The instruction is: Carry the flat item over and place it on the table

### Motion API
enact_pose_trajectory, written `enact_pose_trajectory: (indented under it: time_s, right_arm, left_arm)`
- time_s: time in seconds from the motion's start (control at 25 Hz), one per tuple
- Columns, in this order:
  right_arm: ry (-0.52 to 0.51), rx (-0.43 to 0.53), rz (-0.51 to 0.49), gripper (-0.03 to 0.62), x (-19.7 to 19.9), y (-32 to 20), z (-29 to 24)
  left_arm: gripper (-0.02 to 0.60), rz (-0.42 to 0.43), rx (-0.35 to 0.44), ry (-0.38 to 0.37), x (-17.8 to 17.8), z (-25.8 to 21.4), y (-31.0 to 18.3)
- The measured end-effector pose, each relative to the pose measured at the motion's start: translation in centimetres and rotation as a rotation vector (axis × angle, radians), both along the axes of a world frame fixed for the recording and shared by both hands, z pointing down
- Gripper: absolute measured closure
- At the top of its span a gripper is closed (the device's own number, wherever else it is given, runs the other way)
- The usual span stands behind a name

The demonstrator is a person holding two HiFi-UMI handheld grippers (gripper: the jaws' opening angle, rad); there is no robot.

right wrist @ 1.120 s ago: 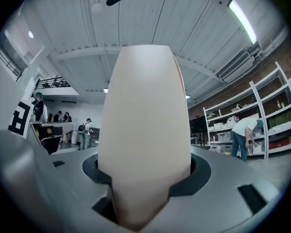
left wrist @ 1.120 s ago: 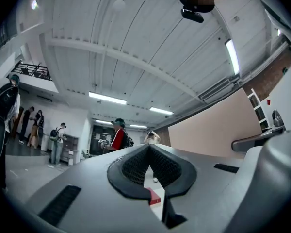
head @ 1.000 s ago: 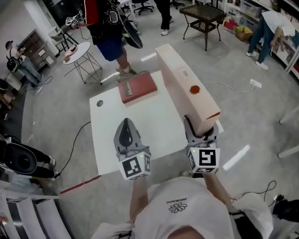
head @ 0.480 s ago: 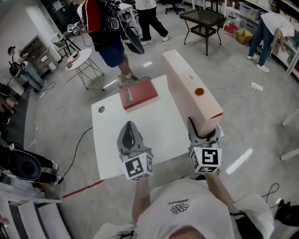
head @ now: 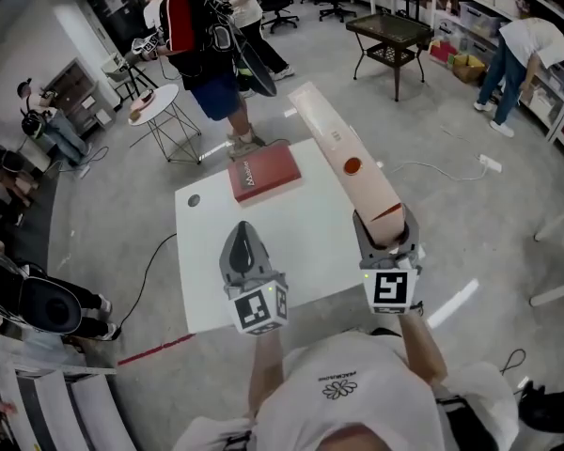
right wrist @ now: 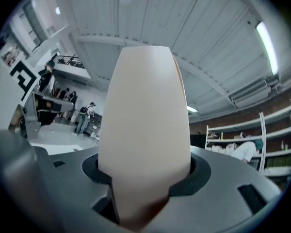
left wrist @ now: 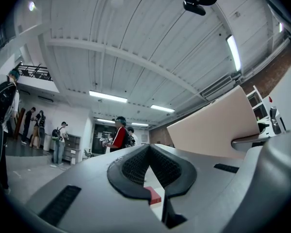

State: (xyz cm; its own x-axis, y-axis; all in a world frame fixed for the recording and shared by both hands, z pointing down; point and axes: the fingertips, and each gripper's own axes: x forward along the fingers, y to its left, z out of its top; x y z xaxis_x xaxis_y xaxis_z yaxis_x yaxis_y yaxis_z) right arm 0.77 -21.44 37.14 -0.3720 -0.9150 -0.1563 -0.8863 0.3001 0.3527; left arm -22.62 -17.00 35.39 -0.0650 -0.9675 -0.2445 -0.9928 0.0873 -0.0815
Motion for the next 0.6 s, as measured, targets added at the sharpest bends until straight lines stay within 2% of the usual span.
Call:
enact_pose_trajectory:
  time_s: [0.12,0.36,0.6]
  right_arm:
    - [0.209,0.065,0.010,0.310,-0.7,-0.1,-0.4]
    - [0.529,0.197,0.028,0.310,-1.2,-0.3,0.0]
    - [0.905,0.376,0.056,0.310,-3.0,-1.2,1.4]
  left_arm:
    - [0.566,-0.016,-0.001,0.000,-0.4,0.2,0.2]
    - [0.566,-0.052,-0.011,0.008,-0.8,0.3,0.8]
    - [0.566,-0.093,-0.034,-0.012,-2.4,0.6,0.6]
